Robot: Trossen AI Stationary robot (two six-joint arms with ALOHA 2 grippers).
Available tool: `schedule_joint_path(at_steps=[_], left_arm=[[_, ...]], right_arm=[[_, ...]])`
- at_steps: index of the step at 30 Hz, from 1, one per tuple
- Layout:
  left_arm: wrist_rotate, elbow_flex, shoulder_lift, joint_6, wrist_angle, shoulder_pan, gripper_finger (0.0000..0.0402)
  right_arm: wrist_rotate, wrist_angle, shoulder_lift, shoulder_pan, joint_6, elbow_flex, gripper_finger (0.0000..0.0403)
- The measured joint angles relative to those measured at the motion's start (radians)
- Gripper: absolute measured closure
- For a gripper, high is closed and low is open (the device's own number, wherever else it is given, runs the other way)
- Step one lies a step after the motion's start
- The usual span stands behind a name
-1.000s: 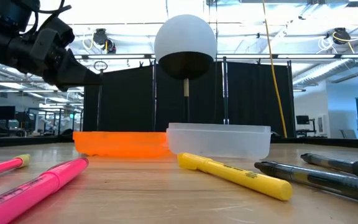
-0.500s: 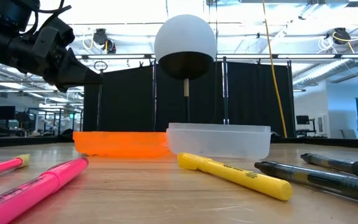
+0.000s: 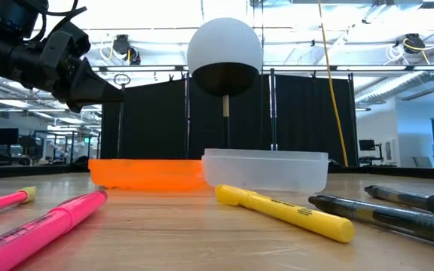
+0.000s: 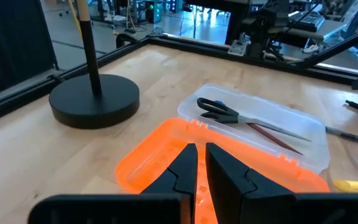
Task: Pick & place school supplies into a supply box
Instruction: Put the right black pen into the pencil box
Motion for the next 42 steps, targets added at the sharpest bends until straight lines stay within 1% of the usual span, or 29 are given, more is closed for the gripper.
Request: schedule_joint_path(at_steps=[8,9,11,13,16,21,25,31,35,38,42], left_arm=[[0.0,0.0,0.0,-0.005,0.0,0.0,0.036],[0.0,0.0,0.0,-0.005,0.0,0.0,0.036],[0.001,0.0,0.0,-0.008,0.0,0.0,0.036],[0.001,0.0,0.0,-0.015,0.0,0.0,0.036],[0.002,0.0,0.0,-0.02,-0.002,0.0,0.036],[0.002,0.0,0.0,-0.023,-0.001,0.0,0.036],[0.002,0.0,0.0,-0.026,0.003,0.0,0.036],[0.002,0.0,0.0,-0.026,0.005,0.0,0.036],[0.002,0.0,0.0,-0.026,0.001,0.0,0.036],[0.002,0.0,0.0,-0.026,-0.001,0.0,0.036],[0.007,0.0,0.0,-0.03,-0.002,0.0,0.036]], right_arm=[[0.007,0.011,-0.016,-0.003,0.005,-0.005,0.0382],[0.014,0.012,-0.026,-0.003,0.004,-0.005,0.0382],[0.061,-0.001,-0.059,-0.003,0.005,-0.003,0.0382],[0.125,-0.051,-0.087,-0.005,-0.009,0.011,0.0383],[0.175,-0.132,-0.13,-0.023,-0.031,0.063,0.0383],[0.194,-0.347,-0.137,-0.089,-0.071,0.164,0.0383],[0.191,-0.435,-0.14,-0.176,-0.109,0.26,0.0383],[0.161,-0.641,-0.14,-0.321,-0.302,0.424,0.0383],[0.165,-0.784,-0.14,-0.42,-0.496,0.518,0.0383],[0.169,-0.829,-0.14,-0.489,-0.683,0.564,0.0383],[0.191,-0.829,-0.141,-0.573,-0.861,0.582,0.0383]])
